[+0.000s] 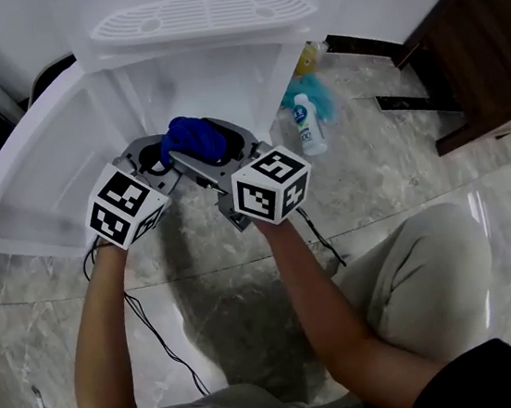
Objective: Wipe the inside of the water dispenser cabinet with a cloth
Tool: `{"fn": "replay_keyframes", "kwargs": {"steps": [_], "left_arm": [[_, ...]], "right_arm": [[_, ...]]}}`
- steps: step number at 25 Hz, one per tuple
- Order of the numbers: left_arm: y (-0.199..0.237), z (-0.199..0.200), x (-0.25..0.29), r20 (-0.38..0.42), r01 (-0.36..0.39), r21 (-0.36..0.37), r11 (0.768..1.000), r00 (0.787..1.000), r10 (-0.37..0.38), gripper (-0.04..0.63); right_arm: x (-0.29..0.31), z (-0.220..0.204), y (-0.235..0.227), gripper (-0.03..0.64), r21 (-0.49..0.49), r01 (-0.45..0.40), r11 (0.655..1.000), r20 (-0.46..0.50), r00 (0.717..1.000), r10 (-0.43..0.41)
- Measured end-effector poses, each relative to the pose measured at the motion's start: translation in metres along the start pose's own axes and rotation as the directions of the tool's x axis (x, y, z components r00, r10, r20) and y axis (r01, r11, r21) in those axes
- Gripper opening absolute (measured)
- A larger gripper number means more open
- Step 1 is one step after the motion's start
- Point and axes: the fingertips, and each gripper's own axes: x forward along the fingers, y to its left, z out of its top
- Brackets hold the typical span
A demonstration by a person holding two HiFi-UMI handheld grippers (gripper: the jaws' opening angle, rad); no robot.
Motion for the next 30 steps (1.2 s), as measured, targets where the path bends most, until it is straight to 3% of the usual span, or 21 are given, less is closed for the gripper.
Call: {"fn": "replay_keyframes", "kwargs": {"steps": [2,4,10,20,30], "left_arm": [[-0.002,-0.002,-0.012,-0.017,-0.005,0.021,1.000,1.000,0.005,0.072],[-0.001,-0.005,-0.019,-0.038,-0.010,0.037,0.999,0.999,0.012,0.072],[-0.001,0.002,-0.029,0.001,-0.027,0.007,1.000,1.000,0.027,0.074],[0.002,0.007,-0.020,0.044,-0.028,-0.043,0.999,0.999,0.030,0.084],[0.024,0.000,-0.036,0.064,-0.079,-0.125,0.989,0.994,0.087,0.084]], "right_arm": [[0.005,-0.002,0.011,0.292,0.044,-0.032,0.999,0.011,0.999,0.031],[0.008,-0.001,0.017,0.214,0.073,-0.049,0.996,0.028,0.998,0.047],[0.007,0.013,0.026,0.122,0.029,-0.049,0.998,0.059,0.997,0.047],[-0.002,0.020,0.006,0.101,-0.017,0.041,0.999,0.092,0.995,-0.039],[0.002,0.030,-0.007,0.097,-0.067,0.169,0.983,0.211,0.966,-0.152]]}}
